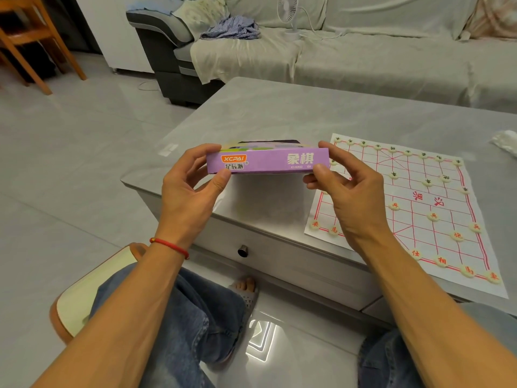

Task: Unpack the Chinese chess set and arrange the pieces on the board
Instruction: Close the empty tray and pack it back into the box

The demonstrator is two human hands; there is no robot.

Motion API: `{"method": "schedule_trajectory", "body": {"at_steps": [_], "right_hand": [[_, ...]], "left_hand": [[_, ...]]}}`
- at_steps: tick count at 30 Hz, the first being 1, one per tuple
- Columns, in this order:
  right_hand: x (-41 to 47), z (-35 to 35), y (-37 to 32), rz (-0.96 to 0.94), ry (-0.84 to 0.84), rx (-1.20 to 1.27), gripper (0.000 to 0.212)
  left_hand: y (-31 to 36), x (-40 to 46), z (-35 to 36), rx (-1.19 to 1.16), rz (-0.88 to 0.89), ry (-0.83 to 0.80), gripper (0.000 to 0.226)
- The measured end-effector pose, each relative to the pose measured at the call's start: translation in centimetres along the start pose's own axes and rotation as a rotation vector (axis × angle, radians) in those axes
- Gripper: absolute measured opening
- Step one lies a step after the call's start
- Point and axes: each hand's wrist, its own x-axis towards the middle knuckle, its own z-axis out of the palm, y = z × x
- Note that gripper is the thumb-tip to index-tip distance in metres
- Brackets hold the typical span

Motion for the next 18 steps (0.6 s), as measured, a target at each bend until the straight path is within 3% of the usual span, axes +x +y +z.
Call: {"method": "schedule_trajectory", "body": {"at_steps": [18], "right_hand": [[-0.29,0.19,-0.36,0.048,-0.014,-0.008,0.042]], "left_hand": [[-0.18,-0.08,0.02,-0.004,-0.034,0.015,0.038]]}}
